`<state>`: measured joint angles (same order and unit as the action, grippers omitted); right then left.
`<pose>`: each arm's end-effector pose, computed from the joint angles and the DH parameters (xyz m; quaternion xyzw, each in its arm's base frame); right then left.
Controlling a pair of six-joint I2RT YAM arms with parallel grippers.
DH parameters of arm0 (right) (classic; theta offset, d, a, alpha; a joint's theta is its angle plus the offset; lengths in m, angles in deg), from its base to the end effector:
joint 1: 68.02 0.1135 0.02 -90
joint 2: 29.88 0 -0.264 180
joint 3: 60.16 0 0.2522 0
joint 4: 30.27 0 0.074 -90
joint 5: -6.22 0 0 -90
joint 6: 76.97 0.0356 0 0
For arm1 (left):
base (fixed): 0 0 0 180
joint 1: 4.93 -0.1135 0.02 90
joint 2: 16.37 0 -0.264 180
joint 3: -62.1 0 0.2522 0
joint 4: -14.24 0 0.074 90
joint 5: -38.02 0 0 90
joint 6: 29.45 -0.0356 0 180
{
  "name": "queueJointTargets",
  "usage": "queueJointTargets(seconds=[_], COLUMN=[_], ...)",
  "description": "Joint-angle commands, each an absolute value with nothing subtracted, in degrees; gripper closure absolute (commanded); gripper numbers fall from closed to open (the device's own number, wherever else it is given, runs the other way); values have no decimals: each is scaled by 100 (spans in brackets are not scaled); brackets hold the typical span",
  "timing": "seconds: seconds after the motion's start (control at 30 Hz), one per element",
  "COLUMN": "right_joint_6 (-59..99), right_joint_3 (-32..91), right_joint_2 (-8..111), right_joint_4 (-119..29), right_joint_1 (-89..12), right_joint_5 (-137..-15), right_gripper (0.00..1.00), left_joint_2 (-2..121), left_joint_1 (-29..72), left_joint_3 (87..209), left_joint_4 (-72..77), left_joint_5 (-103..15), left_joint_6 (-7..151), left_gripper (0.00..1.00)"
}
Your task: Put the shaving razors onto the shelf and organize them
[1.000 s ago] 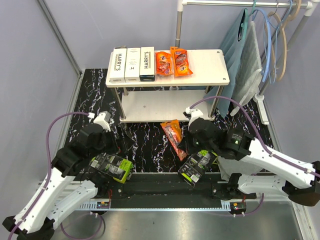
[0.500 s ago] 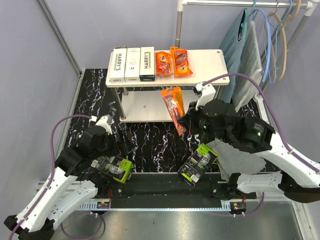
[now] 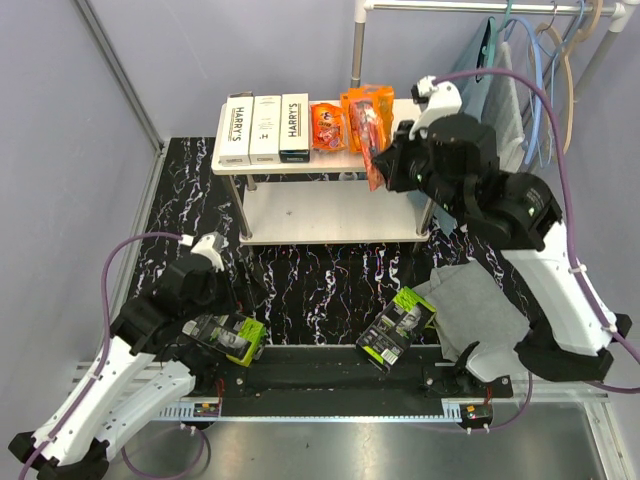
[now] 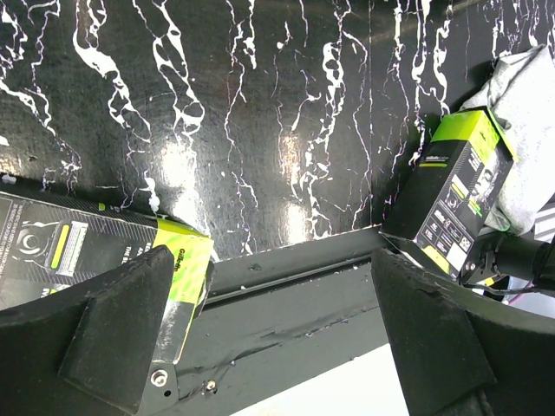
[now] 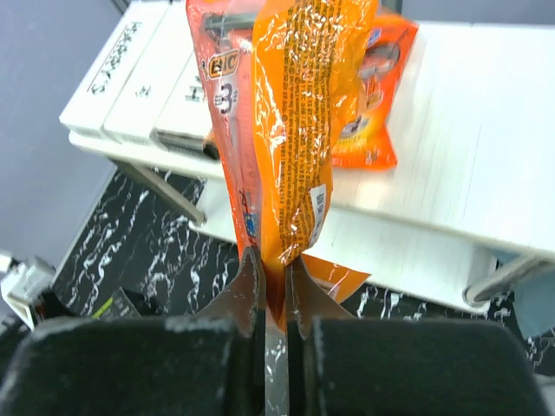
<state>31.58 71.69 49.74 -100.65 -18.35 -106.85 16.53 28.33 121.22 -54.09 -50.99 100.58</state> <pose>0.1584 0.1650 0.5393 -0.0998 0.7958 0.1883 0.5668 0.0882 -0.0586 0.2948 -0.0505 0.9125 -0.2486 0.3209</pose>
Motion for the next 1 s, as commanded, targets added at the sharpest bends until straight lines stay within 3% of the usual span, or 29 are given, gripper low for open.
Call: queueJointTargets(seconds=[0.0,0.3,0.43,0.97], right_joint_6=[2780,3017,3211,3202], right_joint_3=[8305,10705,10750,10293], right_joint_2=[5676,7172,7366,7454], right_joint_4=[-10441,-11232,-11206,-11101], right_joint_1=[-2309,-3531,-4059,-4885], right_joint_5=[-10146,-8669,-8019,-7526], right_gripper=[100,99,99,99], left_joint_2=[1562,1500,1448,1439], left_joint_1=[2821,2821,2821,2821], left_joint_3=[12042,11936,11892,11752], left_joint_4=[-5322,-5314,-5322,-5358], left_joint_5=[-5136,-5084,-5057,-5049], left_joint_6=[10107,10186,10194,10194], left_gripper=[1,1,1,1])
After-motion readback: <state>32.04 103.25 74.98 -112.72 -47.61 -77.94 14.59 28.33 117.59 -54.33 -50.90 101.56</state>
